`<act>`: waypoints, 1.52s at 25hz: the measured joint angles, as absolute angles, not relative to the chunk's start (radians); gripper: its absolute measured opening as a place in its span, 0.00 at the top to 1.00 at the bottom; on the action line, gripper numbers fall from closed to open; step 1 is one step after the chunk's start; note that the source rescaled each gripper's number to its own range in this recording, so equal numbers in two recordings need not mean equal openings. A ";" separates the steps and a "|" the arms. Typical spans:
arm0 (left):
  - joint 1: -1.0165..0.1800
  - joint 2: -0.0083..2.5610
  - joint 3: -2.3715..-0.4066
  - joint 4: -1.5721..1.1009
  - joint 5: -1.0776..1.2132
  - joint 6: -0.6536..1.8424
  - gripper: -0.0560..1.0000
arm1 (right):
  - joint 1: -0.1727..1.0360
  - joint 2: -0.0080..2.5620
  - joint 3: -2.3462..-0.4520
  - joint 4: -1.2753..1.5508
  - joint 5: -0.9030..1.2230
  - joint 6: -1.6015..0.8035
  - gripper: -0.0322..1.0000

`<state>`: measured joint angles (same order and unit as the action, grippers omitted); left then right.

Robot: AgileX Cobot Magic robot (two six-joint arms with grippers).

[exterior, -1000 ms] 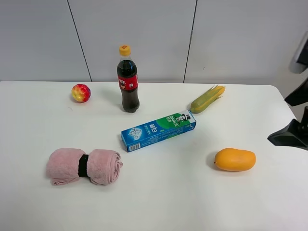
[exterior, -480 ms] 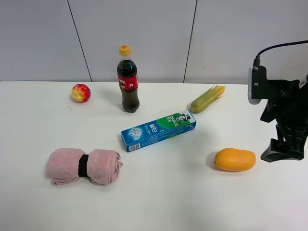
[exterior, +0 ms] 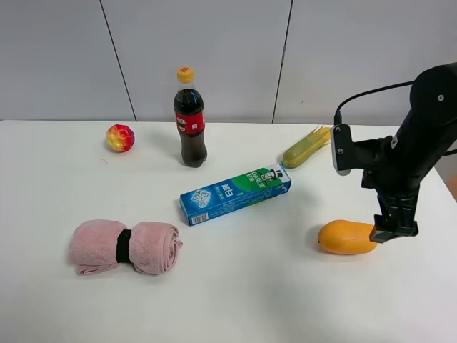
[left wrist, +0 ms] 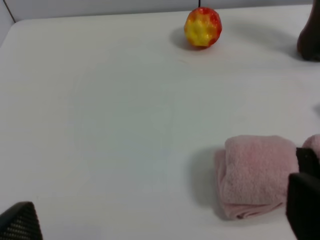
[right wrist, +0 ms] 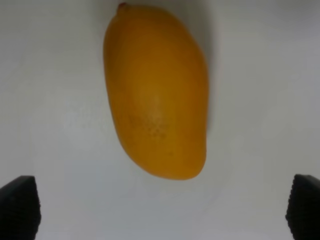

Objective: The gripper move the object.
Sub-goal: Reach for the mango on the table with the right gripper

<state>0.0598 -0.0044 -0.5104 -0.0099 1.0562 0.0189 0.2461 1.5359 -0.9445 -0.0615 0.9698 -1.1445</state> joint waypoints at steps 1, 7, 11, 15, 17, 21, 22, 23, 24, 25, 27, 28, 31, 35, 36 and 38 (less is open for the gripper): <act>0.060 -0.004 -0.510 -0.010 1.056 0.019 0.00 | 0.248 1.548 -0.944 -0.066 0.958 -1.144 0.00; 0.060 -0.004 -0.510 -0.010 1.056 0.019 0.00 | 0.282 1.601 -0.925 -0.088 0.893 -1.151 0.00; 0.060 -0.004 -0.510 -0.010 1.056 0.019 0.00 | 0.286 1.620 -0.862 -0.094 0.817 -1.151 0.00; 0.060 -0.004 -0.510 -0.010 1.056 0.019 0.00 | 0.286 1.620 -0.786 -0.095 0.717 -1.151 0.00; 0.060 -0.004 -0.510 -0.010 1.056 0.019 0.00 | 0.286 1.621 -0.751 -0.097 0.672 -1.151 0.00; 0.060 -0.004 -0.510 -0.010 1.056 0.019 0.00 | 0.286 1.621 -0.695 -0.110 0.572 -1.151 0.00; 0.060 -0.004 -0.510 -0.010 1.056 0.019 0.00 | 0.286 1.621 -0.687 -0.111 0.551 -1.151 0.00; 0.060 -0.004 -0.510 -0.010 1.056 0.019 0.00 | 0.286 1.621 -0.681 -0.111 0.537 -1.151 0.00; 0.060 -0.004 -0.510 -0.010 1.056 0.019 0.00 | 0.286 1.622 -0.678 -0.111 0.519 -1.151 0.00; 0.060 -0.004 -0.510 -0.010 1.056 0.019 0.00 | 0.286 1.626 -0.676 -0.111 0.504 -1.151 0.00; 0.060 -0.004 -0.510 -0.010 1.056 0.019 0.00 | 0.286 1.643 -0.675 -0.112 0.492 -1.151 0.00; 0.060 -0.004 -0.510 -0.010 1.056 0.019 0.00 | 0.286 1.657 -0.675 -0.112 0.486 -1.151 0.00; 0.060 -0.004 -0.510 -0.010 1.056 0.019 0.00 | 0.286 1.705 -0.674 -0.112 0.473 -1.151 0.00; 0.060 -0.004 -0.510 -0.010 1.056 0.019 0.00 | 0.286 1.735 -0.674 -0.112 0.455 -1.151 0.00; 0.060 -0.004 -0.510 -0.010 1.056 0.019 0.00 | 0.286 1.736 -0.674 -0.112 0.454 -1.151 0.00; 0.060 -0.004 -0.510 -0.010 1.056 0.019 0.00 | 0.286 1.736 -0.674 -0.114 0.453 -1.151 0.05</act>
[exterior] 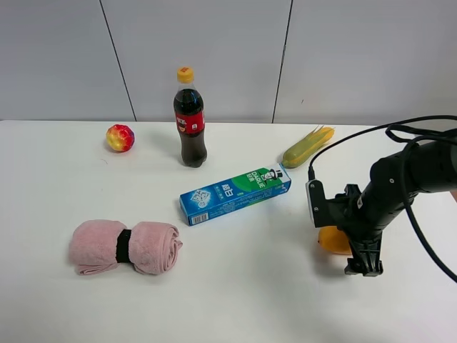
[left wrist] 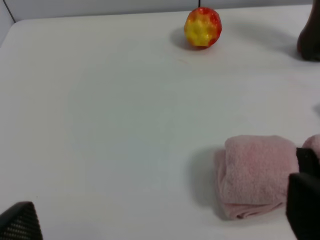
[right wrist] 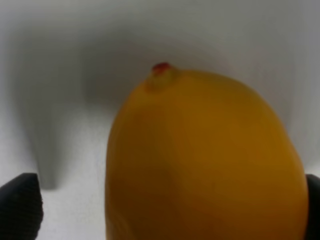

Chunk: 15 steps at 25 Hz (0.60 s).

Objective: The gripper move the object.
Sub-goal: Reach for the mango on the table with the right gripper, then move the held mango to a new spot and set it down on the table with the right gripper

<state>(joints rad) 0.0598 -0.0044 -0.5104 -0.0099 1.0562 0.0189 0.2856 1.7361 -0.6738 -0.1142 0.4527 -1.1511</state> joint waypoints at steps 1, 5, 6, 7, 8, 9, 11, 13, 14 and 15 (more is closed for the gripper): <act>0.060 -0.004 -0.510 -0.010 1.056 0.019 0.00 | 0.286 1.736 -0.674 -0.114 0.454 -1.151 0.16; 0.060 -0.004 -0.510 -0.010 1.056 0.019 0.00 | 0.286 1.736 -0.674 -0.118 0.472 -1.086 0.97; 0.060 -0.004 -0.510 -0.010 1.056 0.019 0.00 | 0.286 1.736 -0.674 -0.118 0.481 -1.039 0.96; 0.060 -0.004 -0.510 -0.010 1.056 0.019 0.00 | 0.286 1.736 -0.674 -0.118 0.485 -0.979 0.96; 0.060 -0.004 -0.510 -0.010 1.056 0.019 0.00 | 0.286 1.736 -0.674 -0.118 0.486 -0.911 0.96; 0.060 -0.004 -0.510 -0.010 1.056 0.019 0.00 | 0.286 1.734 -0.674 -0.119 0.486 -0.854 0.96; 0.060 -0.004 -0.510 -0.010 1.056 0.019 0.00 | 0.286 1.722 -0.676 -0.119 0.496 -0.734 0.96; 0.060 -0.004 -0.510 -0.010 1.056 0.019 0.00 | 0.286 1.693 -0.697 -0.117 0.527 -0.596 0.96; 0.060 -0.004 -0.510 -0.010 1.056 0.019 0.00 | 0.286 1.672 -0.717 -0.113 0.545 -0.521 0.96; 0.060 -0.004 -0.510 -0.010 1.056 0.019 0.00 | 0.286 1.649 -0.740 -0.107 0.575 -0.458 0.96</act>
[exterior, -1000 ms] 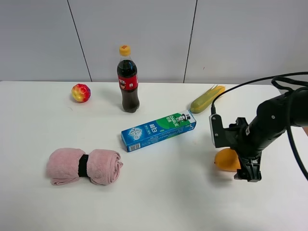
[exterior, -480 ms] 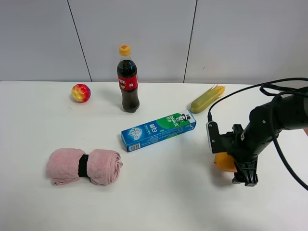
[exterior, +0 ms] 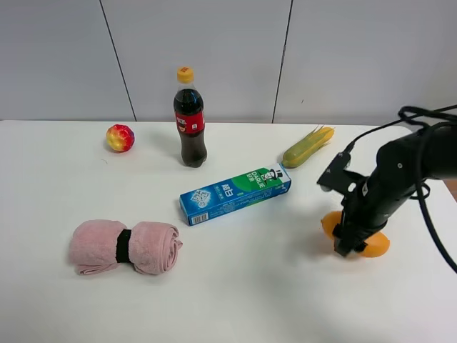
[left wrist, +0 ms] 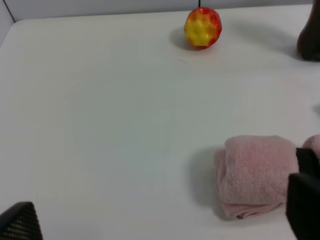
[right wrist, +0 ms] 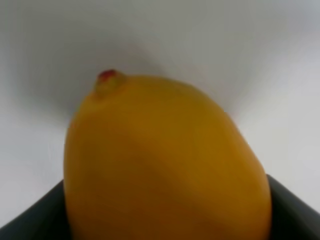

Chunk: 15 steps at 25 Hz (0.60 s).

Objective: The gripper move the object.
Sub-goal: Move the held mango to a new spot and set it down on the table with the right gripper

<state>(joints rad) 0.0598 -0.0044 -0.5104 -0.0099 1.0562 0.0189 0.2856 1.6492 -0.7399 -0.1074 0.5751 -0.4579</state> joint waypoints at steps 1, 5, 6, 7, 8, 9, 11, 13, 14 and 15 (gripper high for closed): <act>0.060 -0.004 -0.510 -0.010 1.056 0.019 0.00 | 0.286 1.630 -0.771 -0.100 0.616 -0.386 0.96; 0.060 -0.004 -0.510 -0.010 1.056 0.019 0.00 | 0.286 1.559 -0.920 -0.062 0.787 -0.126 0.96; 0.060 -0.004 -0.510 -0.010 1.056 0.019 0.00 | 0.286 1.549 -0.958 -0.055 0.805 -0.077 0.96; 0.060 -0.004 -0.510 -0.010 1.056 0.019 0.00 | 0.286 1.544 -0.990 -0.052 0.811 -0.045 0.96; 0.060 -0.004 -0.510 -0.010 1.056 0.019 0.00 | 0.286 1.543 -1.025 -0.050 0.807 -0.015 0.96; 0.060 -0.004 -0.510 -0.010 1.056 0.019 0.00 | 0.287 1.543 -1.056 -0.047 0.790 0.008 0.96; 0.060 -0.004 -0.510 -0.010 1.056 0.019 0.00 | 0.294 1.547 -1.098 -0.043 0.734 0.036 0.96; 0.060 -0.004 -0.510 -0.010 1.056 0.019 0.00 | 0.302 1.556 -1.129 -0.035 0.665 0.047 0.96; 0.060 -0.004 -0.510 -0.010 1.056 0.019 0.00 | 0.308 1.567 -1.142 -0.033 0.625 0.048 0.96; 0.060 -0.004 -0.510 -0.010 1.056 0.019 0.00 | 0.310 1.581 -1.152 -0.032 0.598 0.049 0.96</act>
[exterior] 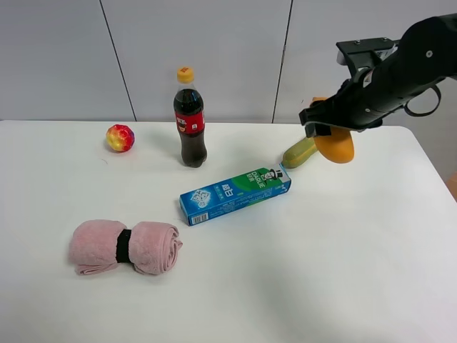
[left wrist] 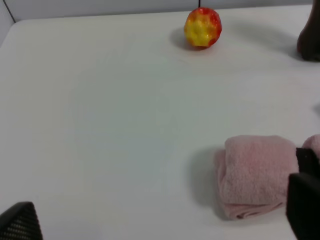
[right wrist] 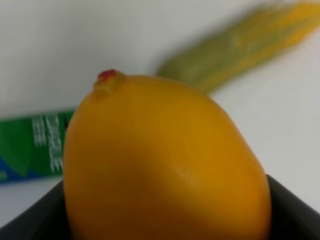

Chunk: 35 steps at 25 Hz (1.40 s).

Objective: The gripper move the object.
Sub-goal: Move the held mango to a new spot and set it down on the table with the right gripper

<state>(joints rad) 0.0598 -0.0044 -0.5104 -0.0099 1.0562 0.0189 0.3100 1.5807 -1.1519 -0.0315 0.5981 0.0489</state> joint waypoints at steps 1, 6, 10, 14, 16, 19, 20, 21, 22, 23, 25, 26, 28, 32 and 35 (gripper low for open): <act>0.060 -0.004 -0.510 -0.010 1.056 0.019 0.00 | 0.313 1.601 -1.162 -0.030 0.568 0.050 0.96; 0.060 -0.004 -0.510 -0.010 1.056 0.019 0.00 | 0.323 1.738 -1.176 -0.039 0.376 0.050 0.96; 0.060 -0.004 -0.510 -0.010 1.056 0.019 0.00 | 0.332 1.866 -1.229 -0.045 0.295 0.043 0.96; 0.060 -0.004 -0.510 -0.010 1.056 0.019 0.00 | 0.354 1.990 -1.348 -0.058 0.284 0.035 0.96; 0.060 -0.004 -0.510 -0.010 1.056 0.019 0.00 | 0.365 2.047 -1.409 -0.059 0.288 0.035 0.96; 0.060 -0.004 -0.510 -0.010 1.056 0.019 0.00 | 0.385 2.112 -1.482 -0.063 0.304 0.035 0.96; 0.060 -0.004 -0.510 -0.010 1.056 0.019 0.00 | 0.395 2.135 -1.505 -0.063 0.309 0.035 0.96; 0.060 -0.004 -0.510 -0.010 1.056 0.019 0.00 | 0.401 2.149 -1.522 -0.063 0.312 0.035 0.96; 0.060 -0.004 -0.510 -0.010 1.056 0.019 0.00 | 0.407 2.162 -1.541 -0.062 0.313 0.035 0.96; 0.060 -0.004 -0.510 -0.010 1.056 0.019 0.00 | 0.412 2.176 -1.558 -0.061 0.317 0.035 0.96; 0.060 -0.004 -0.510 -0.010 1.056 0.019 0.00 | 0.419 2.195 -1.591 -0.061 0.332 0.035 0.96; 0.060 -0.004 -0.510 -0.010 1.056 0.019 0.00 | 0.420 2.204 -1.605 -0.061 0.339 0.035 0.96; 0.060 -0.004 -0.510 -0.010 1.056 0.019 0.00 | 0.420 2.224 -1.634 -0.060 0.355 0.035 0.96; 0.060 -0.004 -0.510 -0.010 1.056 0.019 0.00 | 0.420 2.266 -1.674 -0.060 0.392 0.035 0.96; 0.060 -0.004 -0.510 -0.010 1.056 0.019 0.00 | 0.420 2.289 -1.677 -0.060 0.408 0.035 0.96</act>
